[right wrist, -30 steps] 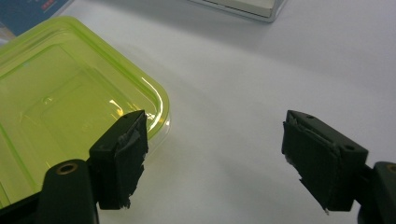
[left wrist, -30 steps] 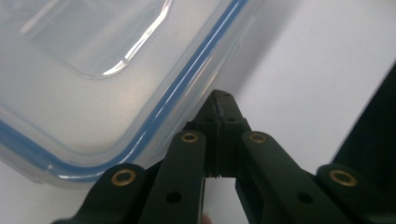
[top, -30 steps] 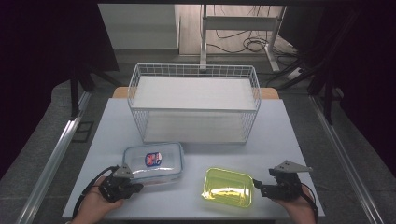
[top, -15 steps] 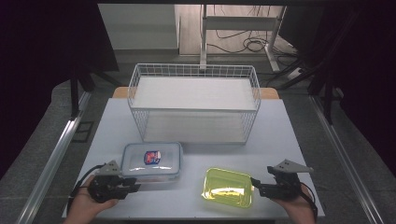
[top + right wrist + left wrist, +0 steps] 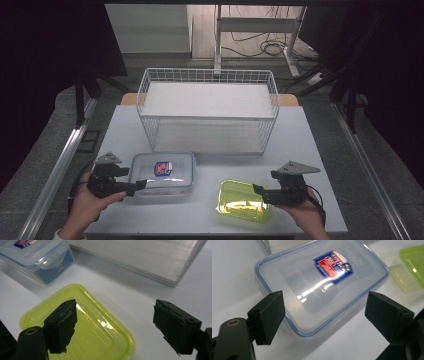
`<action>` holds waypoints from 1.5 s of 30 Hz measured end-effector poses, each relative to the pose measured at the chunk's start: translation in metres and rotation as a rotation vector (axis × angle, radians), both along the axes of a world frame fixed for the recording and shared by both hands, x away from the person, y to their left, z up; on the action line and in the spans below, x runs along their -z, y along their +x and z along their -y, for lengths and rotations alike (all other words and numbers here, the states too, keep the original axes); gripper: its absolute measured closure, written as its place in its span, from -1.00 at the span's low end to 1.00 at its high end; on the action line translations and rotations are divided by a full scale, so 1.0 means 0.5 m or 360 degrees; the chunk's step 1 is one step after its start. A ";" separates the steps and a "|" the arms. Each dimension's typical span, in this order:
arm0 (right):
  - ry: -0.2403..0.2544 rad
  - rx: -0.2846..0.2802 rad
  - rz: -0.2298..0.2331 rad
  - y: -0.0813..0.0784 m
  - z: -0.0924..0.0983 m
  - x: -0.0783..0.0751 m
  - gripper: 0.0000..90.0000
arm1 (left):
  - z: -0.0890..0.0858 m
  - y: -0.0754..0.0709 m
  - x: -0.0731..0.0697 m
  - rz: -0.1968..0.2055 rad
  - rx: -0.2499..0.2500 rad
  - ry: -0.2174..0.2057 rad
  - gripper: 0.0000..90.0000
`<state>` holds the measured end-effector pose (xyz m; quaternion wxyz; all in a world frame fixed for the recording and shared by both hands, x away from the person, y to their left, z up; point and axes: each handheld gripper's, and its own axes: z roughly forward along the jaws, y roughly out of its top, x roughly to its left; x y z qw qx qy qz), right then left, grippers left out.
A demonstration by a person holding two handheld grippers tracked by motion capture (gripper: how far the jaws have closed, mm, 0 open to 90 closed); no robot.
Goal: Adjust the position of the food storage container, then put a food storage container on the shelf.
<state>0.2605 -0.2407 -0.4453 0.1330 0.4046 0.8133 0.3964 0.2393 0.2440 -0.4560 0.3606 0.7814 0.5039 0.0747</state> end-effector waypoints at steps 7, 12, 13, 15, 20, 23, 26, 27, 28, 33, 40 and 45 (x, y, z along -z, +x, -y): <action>0.0083 0.0005 -0.0088 0.008 -0.025 -0.002 -0.66 | -0.014 -0.003 0.006 0.0006 -0.0020 -0.0057 -0.79; 0.0078 -0.0020 -0.0109 0.010 -0.047 -0.002 -0.66 | -0.023 -0.002 0.009 0.0006 -0.0018 -0.0078 -0.79; 0.0077 -0.0024 -0.0114 0.010 -0.052 -0.003 -0.66 | -0.024 -0.002 0.010 0.0006 -0.0023 -0.0087 -0.78; 0.0078 -0.0033 -0.0118 0.011 -0.063 -0.004 -0.66 | -0.025 -0.001 0.011 0.0005 -0.0019 -0.0087 -0.78; 0.0075 -0.0060 -0.0121 0.015 -0.086 -0.006 -0.65 | -0.026 0.000 0.013 0.0008 -0.0022 -0.0082 -0.78; 0.0077 -0.0073 -0.0122 0.016 -0.096 -0.005 -0.65 | -0.028 0.000 0.014 0.0009 -0.0032 -0.0076 -0.78; 0.0078 -0.0085 -0.0123 0.018 -0.106 -0.005 -0.65 | -0.030 0.000 0.015 0.0005 -0.0035 -0.0076 -0.78; 0.0078 -0.0091 -0.0126 0.018 -0.110 -0.005 -0.65 | -0.031 0.000 0.016 0.0008 -0.0040 -0.0079 -0.78; 0.0076 -0.0098 -0.0125 0.018 -0.115 -0.006 -0.65 | -0.031 0.001 0.016 0.0013 -0.0041 -0.0086 -0.78; 0.0085 -0.0130 -0.0140 0.021 -0.141 -0.007 -0.66 | -0.035 0.003 0.018 0.0005 -0.0043 -0.0086 -0.78; 0.0108 -0.0171 -0.0166 0.033 -0.191 -0.007 -0.65 | -0.045 0.007 0.022 -0.0013 -0.0060 -0.0098 -0.78; 0.0118 -0.0214 -0.0200 0.038 -0.240 -0.003 -0.65 | -0.052 0.008 0.026 -0.0014 -0.0077 -0.0105 -0.78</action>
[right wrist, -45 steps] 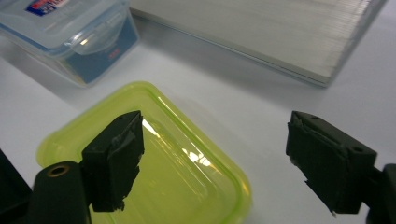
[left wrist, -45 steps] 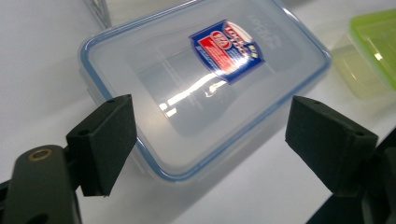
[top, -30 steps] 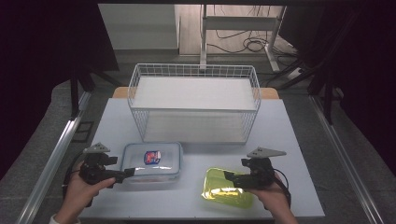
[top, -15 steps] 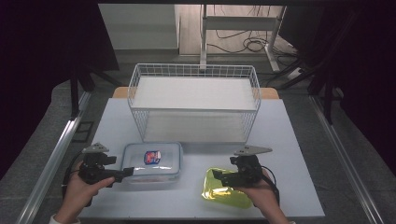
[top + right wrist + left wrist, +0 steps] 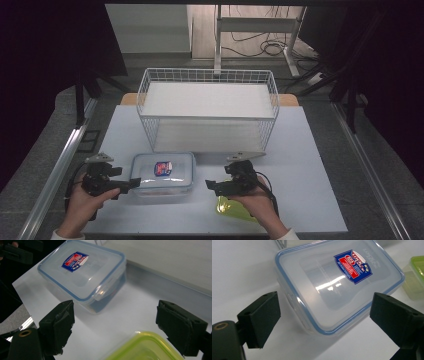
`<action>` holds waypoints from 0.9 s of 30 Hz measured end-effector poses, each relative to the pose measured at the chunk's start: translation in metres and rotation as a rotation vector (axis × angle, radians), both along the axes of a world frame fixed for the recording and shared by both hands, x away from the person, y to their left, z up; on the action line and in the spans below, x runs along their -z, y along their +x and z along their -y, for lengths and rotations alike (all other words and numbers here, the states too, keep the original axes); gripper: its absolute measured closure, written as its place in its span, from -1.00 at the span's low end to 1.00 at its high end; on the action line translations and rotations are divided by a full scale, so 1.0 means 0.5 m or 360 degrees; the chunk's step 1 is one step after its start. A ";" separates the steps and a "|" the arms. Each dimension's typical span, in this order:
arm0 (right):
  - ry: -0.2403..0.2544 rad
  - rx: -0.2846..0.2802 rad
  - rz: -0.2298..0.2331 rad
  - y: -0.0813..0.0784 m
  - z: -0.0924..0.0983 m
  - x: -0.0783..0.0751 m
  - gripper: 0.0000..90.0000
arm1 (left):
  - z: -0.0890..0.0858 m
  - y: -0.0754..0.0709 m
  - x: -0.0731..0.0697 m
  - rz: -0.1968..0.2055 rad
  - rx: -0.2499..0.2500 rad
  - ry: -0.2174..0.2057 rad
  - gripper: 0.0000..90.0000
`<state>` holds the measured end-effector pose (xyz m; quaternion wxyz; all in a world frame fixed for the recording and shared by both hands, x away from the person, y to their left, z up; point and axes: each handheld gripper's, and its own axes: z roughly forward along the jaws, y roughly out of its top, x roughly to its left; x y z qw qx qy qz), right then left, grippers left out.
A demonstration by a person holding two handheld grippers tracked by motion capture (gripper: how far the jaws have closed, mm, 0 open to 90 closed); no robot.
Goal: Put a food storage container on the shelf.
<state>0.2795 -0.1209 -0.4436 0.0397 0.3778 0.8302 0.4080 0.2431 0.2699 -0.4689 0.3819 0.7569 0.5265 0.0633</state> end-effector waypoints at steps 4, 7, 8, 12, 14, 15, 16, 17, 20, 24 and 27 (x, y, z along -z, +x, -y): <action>-0.0018 -0.0012 -0.0050 0.012 -0.036 0.012 -0.65 | -0.009 0.005 0.004 0.0000 -0.0025 -0.0009 -0.78; 0.0008 -0.0008 -0.0138 0.028 -0.064 0.020 -0.65 | -0.020 0.011 0.012 -0.0014 -0.0060 -0.0022 -0.78; 0.0008 -0.0008 -0.0138 0.028 -0.064 0.020 -0.65 | -0.023 0.014 0.016 -0.0022 -0.0068 -0.0027 -0.78; 0.0017 -0.0001 -0.0202 0.048 -0.093 0.028 -0.65 | -0.029 0.026 0.030 -0.0049 -0.0087 -0.0051 -0.77; 0.0013 0.0003 -0.0213 0.052 -0.098 0.030 -0.65 | -0.029 0.033 0.036 -0.0070 -0.0078 -0.0063 -0.77; 0.0012 0.0002 -0.0220 0.056 -0.102 0.031 -0.65 | -0.029 0.035 0.038 -0.0076 -0.0077 -0.0075 -0.77; 0.0006 0.0001 -0.0219 0.056 -0.103 0.031 -0.65 | -0.029 0.036 0.040 -0.0086 -0.0067 -0.0086 -0.77; -0.0012 0.0002 -0.0210 0.055 -0.101 0.029 -0.66 | -0.029 0.036 0.041 -0.0086 -0.0064 -0.0089 -0.77; -0.0038 0.0016 -0.0174 0.046 -0.083 0.020 -0.67 | -0.031 0.036 0.042 -0.0090 -0.0060 -0.0097 -0.77; -0.0027 0.0082 -0.0143 0.038 -0.046 0.005 -0.68 | -0.030 0.036 0.039 -0.0087 -0.0064 -0.0126 -0.77; 0.0012 0.0137 -0.0142 0.023 -0.028 -0.013 -0.71 | -0.028 0.033 0.035 -0.0078 -0.0062 -0.0130 -0.77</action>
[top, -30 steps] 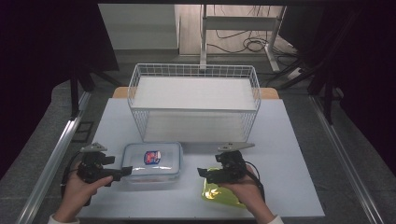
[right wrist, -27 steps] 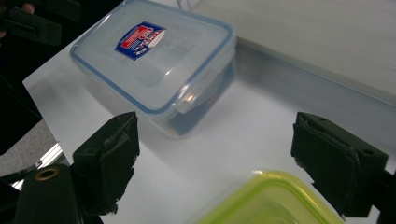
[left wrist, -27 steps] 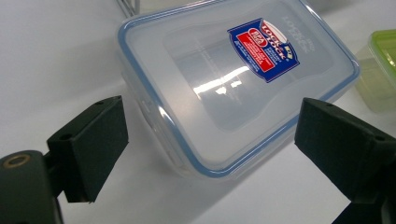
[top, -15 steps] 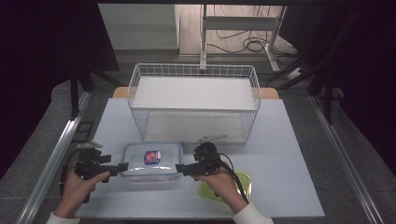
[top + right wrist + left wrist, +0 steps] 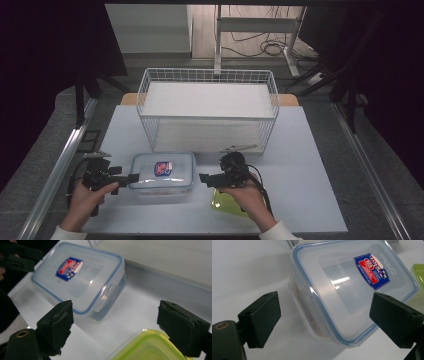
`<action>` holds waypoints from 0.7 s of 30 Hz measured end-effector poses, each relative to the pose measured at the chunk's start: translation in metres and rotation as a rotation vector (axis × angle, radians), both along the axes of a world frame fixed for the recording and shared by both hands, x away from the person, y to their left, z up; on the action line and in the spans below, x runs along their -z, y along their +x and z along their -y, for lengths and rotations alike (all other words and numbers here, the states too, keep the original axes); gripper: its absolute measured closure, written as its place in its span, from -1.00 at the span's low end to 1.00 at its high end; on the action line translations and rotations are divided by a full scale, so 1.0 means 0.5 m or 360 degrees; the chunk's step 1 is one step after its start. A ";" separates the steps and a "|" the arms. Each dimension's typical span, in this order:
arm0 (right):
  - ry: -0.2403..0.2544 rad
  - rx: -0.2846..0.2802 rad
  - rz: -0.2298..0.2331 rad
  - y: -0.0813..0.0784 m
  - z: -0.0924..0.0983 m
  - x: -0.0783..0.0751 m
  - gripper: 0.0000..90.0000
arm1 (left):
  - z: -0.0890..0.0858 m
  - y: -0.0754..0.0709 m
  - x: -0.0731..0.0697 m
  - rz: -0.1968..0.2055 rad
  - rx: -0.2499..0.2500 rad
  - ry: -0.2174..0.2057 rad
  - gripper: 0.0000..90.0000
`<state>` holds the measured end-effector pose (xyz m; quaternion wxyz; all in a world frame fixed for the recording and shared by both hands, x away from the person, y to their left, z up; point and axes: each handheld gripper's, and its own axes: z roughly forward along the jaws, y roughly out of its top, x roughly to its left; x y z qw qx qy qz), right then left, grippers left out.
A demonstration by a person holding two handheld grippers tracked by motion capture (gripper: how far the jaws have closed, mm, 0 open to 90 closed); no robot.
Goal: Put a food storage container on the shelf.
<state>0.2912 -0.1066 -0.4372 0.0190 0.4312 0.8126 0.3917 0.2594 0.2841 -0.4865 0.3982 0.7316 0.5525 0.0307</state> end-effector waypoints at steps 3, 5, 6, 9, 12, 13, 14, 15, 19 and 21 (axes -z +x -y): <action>0.0025 -0.0024 0.0064 -0.043 -0.002 -0.035 -0.73 | 0.001 -0.002 -0.005 0.0011 0.0005 -0.0002 -0.77; 0.0035 -0.0036 0.0082 -0.054 -0.006 -0.044 -0.73 | 0.003 -0.003 -0.006 0.0012 0.0005 -0.0007 -0.77; 0.0049 -0.0047 0.0096 -0.063 -0.011 -0.051 -0.73 | 0.003 -0.003 -0.007 0.0012 0.0009 -0.0007 -0.77; 0.0089 -0.0079 0.0124 -0.084 -0.038 -0.066 -0.73 | 0.003 -0.005 -0.007 0.0014 0.0014 -0.0012 -0.77; 0.0112 -0.0091 0.0137 -0.089 -0.077 -0.066 -0.72 | -0.001 -0.006 -0.008 0.0018 0.0011 -0.0025 -0.77; 0.0151 -0.0084 0.0107 -0.080 -0.105 -0.056 -0.70 | -0.002 -0.006 -0.009 0.0019 0.0010 -0.0033 -0.77; 0.0151 -0.0084 0.0107 -0.080 -0.105 -0.056 -0.70 | -0.002 -0.007 -0.009 0.0021 0.0010 -0.0037 -0.77; 0.0159 -0.0084 0.0084 -0.072 -0.120 -0.047 -0.70 | -0.003 -0.007 -0.010 0.0020 0.0009 -0.0045 -0.77; 0.0099 -0.0002 -0.0045 -0.004 -0.164 0.006 -0.70 | -0.003 -0.003 -0.006 0.0019 0.0027 -0.0054 -0.77; 0.0074 0.0009 -0.0103 0.018 -0.169 0.020 -0.70 | -0.003 -0.002 -0.004 0.0015 0.0031 -0.0056 -0.77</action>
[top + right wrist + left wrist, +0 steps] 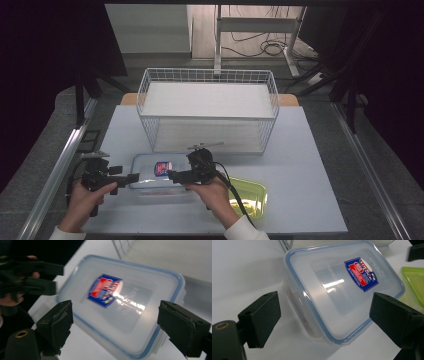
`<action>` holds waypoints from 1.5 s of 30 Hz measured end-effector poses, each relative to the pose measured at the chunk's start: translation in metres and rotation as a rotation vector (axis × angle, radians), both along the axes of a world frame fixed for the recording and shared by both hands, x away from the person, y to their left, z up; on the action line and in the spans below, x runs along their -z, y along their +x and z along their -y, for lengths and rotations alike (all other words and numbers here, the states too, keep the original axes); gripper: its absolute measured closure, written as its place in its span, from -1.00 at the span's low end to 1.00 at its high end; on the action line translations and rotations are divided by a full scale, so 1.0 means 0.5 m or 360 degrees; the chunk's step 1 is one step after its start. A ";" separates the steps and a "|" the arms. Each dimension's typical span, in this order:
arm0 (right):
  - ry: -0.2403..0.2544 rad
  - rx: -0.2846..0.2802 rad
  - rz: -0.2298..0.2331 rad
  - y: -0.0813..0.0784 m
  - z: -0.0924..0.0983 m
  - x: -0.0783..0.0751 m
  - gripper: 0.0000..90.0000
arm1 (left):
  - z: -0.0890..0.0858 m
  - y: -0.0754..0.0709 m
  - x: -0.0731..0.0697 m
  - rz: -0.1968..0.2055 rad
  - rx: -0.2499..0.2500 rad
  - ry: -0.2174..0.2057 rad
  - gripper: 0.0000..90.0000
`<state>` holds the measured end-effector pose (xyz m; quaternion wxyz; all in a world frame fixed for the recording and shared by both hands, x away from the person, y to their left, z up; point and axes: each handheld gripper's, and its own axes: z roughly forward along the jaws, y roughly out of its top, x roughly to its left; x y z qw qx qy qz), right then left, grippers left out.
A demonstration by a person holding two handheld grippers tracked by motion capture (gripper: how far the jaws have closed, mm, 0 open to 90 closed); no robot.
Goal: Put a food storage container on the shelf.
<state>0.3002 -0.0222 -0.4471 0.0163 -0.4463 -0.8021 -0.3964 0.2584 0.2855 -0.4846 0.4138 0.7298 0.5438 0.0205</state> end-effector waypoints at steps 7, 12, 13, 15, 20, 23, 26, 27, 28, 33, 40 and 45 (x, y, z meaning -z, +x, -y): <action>-0.0011 0.0026 -0.0123 0.042 0.011 0.030 -0.70 | 0.002 0.007 0.009 -0.0012 0.0016 0.0007 -0.77; -0.0009 0.0028 -0.0165 0.050 0.020 0.045 -0.70 | -0.003 0.011 0.011 -0.0020 -0.0006 0.0004 -0.77; -0.0004 0.0029 -0.0167 0.051 0.022 0.047 -0.71 | -0.004 0.012 0.012 -0.0021 -0.0011 0.0006 -0.77; -0.0026 0.0028 -0.0172 0.054 0.024 0.050 -0.73 | -0.004 0.016 0.014 -0.0028 -0.0014 0.0005 -0.77; -0.0073 0.0014 -0.0215 0.065 0.028 0.061 -0.74 | 0.002 0.030 0.024 -0.0067 -0.0010 -0.0008 -0.77; -0.0085 0.0005 -0.0225 0.067 0.026 0.066 -0.74 | 0.005 0.037 0.029 -0.0085 0.0003 -0.0037 -0.77; -0.0076 -0.0007 -0.0255 0.071 0.025 0.071 -0.74 | 0.007 0.046 0.036 -0.0116 0.0012 -0.0057 -0.77; -0.0071 -0.0007 -0.0265 0.072 0.025 0.073 -0.74 | 0.009 0.048 0.039 -0.0128 0.0019 -0.0064 -0.77; -0.0067 -0.0005 -0.0277 0.074 0.024 0.076 -0.74 | 0.010 0.050 0.042 -0.0136 0.0023 -0.0072 -0.77; -0.0075 -0.0026 -0.0280 0.075 0.021 0.083 -0.74 | 0.014 0.053 0.050 -0.0176 0.0056 -0.0106 -0.78; -0.0020 -0.0051 -0.0345 0.082 0.018 0.091 -0.70 | 0.016 0.056 0.067 -0.0269 0.0090 -0.0249 -0.77; 0.0000 -0.0049 -0.0374 0.085 0.018 0.093 -0.65 | 0.018 0.050 0.061 -0.0253 0.0058 -0.0228 -0.72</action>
